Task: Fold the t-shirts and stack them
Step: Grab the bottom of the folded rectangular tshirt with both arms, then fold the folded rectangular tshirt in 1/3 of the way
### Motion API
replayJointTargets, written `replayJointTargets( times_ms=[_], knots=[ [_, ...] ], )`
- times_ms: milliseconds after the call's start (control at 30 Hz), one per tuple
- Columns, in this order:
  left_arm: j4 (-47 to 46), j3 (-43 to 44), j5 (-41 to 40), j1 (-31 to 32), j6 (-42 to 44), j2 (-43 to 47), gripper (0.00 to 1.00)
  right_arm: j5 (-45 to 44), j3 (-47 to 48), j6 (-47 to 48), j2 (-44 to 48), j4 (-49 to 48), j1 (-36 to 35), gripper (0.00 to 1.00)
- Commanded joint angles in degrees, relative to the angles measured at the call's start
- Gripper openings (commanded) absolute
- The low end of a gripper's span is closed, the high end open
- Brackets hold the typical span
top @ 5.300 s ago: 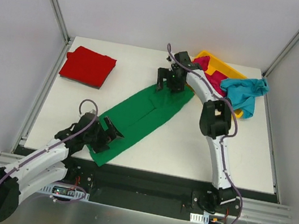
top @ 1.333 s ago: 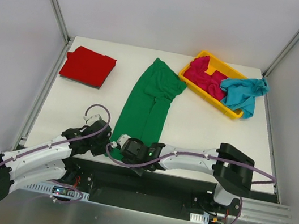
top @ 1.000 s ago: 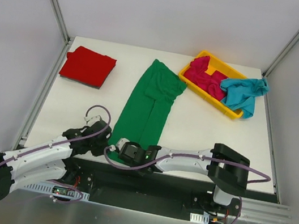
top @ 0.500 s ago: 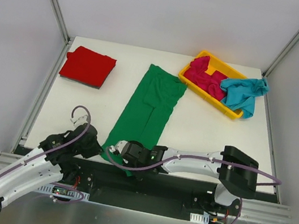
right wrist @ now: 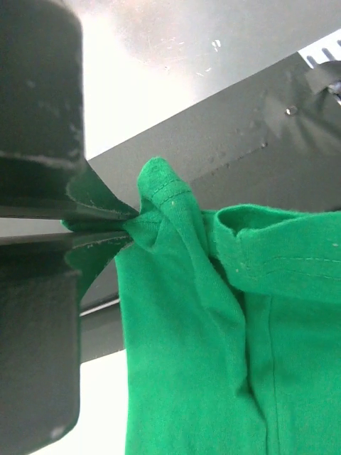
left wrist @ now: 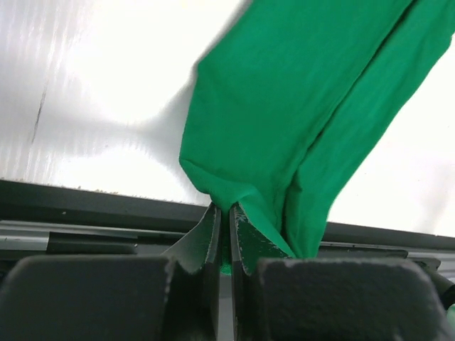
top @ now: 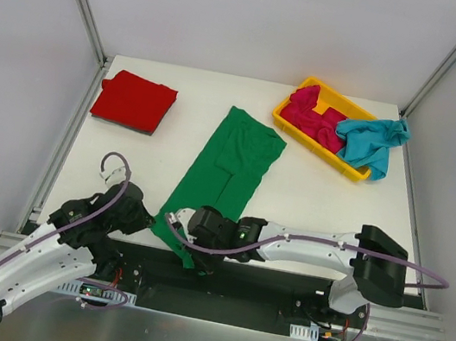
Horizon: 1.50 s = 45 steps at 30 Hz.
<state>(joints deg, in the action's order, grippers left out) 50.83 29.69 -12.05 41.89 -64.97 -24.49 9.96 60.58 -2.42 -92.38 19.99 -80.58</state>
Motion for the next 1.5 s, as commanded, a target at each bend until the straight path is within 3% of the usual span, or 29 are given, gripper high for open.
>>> replayJointTargets(
  times_ms=[0,233,433,667,933,1467],
  knots=[
    [-6.34,3.87,-4.46,-0.49,3.53,-6.17,0.00,-3.00,1.56,-0.05,4.04,4.61,3.84,0.08],
    [-16.45,10.73,-11.84,-0.49,6.95,-20.31,0.00,-7.14,2.96,4.25,7.03,8.04,14.28,0.08],
    [-19.45,20.91,-16.51,-1.72,11.61,-36.13,0.00,-6.35,6.22,6.98,5.19,10.60,22.65,0.08],
    [-22.96,31.11,-7.81,-8.40,18.56,-51.17,0.00,-2.84,9.56,8.83,0.81,10.16,29.15,0.08],
    [-25.86,35.78,-5.44,-11.21,23.57,-59.61,0.00,-4.50,12.37,9.01,-4.47,8.40,33.02,0.07],
    [-27.01,41.76,-2.80,-15.17,25.42,-71.48,0.00,-6.00,15.89,10.24,-11.77,4.97,37.51,0.07]
  ],
)
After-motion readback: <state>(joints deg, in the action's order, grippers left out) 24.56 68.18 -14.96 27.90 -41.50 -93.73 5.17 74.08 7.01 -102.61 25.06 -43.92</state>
